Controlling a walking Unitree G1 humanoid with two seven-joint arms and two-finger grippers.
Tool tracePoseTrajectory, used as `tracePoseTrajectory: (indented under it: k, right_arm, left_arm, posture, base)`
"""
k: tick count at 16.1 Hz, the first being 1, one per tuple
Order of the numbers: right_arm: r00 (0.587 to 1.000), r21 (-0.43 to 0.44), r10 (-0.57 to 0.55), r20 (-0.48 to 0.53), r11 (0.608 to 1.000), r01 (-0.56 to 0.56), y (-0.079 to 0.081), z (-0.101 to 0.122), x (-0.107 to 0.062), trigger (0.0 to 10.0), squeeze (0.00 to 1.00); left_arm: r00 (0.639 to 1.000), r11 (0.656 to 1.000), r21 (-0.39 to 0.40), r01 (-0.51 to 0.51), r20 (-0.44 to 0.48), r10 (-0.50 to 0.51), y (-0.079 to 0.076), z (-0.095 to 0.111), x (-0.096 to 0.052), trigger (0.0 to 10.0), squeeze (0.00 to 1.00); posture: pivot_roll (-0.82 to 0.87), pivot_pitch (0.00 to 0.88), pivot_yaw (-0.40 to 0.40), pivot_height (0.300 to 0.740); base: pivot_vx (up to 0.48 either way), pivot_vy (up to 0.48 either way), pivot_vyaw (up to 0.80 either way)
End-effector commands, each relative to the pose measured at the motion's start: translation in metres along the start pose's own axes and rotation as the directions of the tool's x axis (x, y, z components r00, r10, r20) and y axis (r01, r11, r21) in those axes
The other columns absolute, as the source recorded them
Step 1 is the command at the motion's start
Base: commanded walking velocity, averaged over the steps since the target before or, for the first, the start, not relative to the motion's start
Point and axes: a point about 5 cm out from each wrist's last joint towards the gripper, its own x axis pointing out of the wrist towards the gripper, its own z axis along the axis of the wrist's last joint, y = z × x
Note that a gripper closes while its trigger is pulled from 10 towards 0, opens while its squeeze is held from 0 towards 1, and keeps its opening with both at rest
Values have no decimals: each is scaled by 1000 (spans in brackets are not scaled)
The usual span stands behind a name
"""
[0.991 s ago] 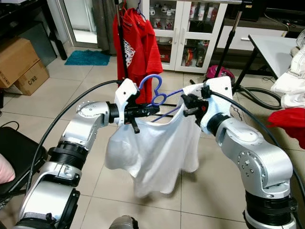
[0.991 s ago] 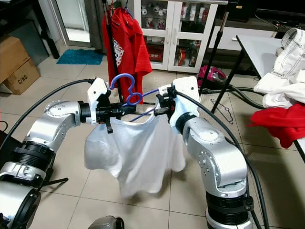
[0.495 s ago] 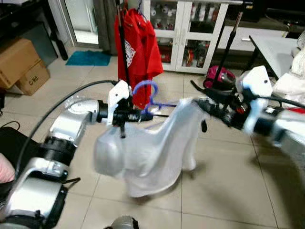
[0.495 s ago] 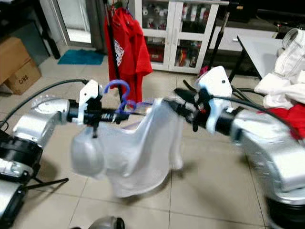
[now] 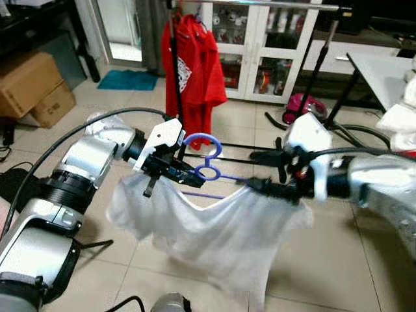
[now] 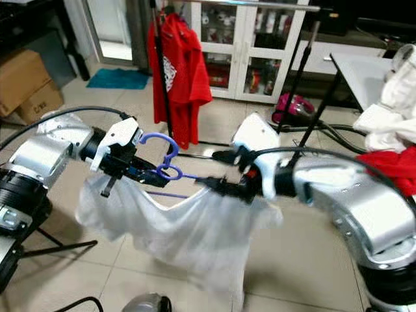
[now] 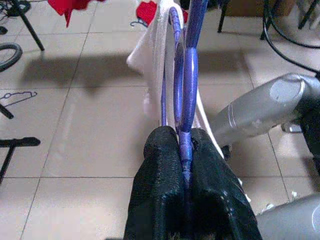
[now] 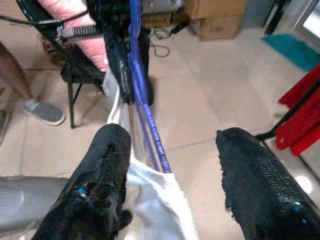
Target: Hang hanger
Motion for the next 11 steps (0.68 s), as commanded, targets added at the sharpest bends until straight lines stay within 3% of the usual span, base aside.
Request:
tracePoseTrajectory:
  k: [1,2,3,4,5,6,7,11]
  right_arm:
    - [1000,12,11,-12,1000,-11,2,0,3,10000,1000]
    - [1000,28,26,-14,999,-25,6,0,8,10000,780]
    - [999,32,28,-14,999,-28,7,0,10,10000,780]
    - [1000,64,-13,-2,998,13,7,1,20,10000,0]
    - [998,88,-62,5,994,61,4,1,27,9020,0]
    - [997,93,-82,6,992,81,3,1,30,2157,0]
    - [996,97,-86,9,992,85,3,1,31,0,0]
    - [997,140,-75,11,987,73,5,3,36,0,0]
  left_arm:
    - [1000,998,56,13,-22,-11,4,12,0,0,0]
    - [999,997,74,20,-34,-17,6,13,2,0,0]
    - [999,997,80,22,-38,-19,7,14,3,0,0]
    - [999,995,96,34,-42,-30,7,15,6,0,0]
    - [998,993,109,42,-44,-38,8,17,9,0,0]
    - [998,992,116,44,-42,-39,9,18,10,0,0]
    - [998,992,119,44,-42,-40,9,18,10,0,0]
    - [999,989,141,46,-36,-41,11,21,13,0,0]
  posture:
    - [48,0,47,740]
    - [42,0,50,740]
    - [42,0,50,740]
    - [39,0,53,740]
    - [38,0,53,740]
    - [37,0,53,740]
    - [37,0,52,740]
    - [35,0,46,740]
  base:
    - [0,0,0]
    - [0,0,0]
    - [0,0,0]
    - [0,0,0]
    - [0,0,0]
    - [0,0,0]
    - [0,0,0]
    - [0,0,0]
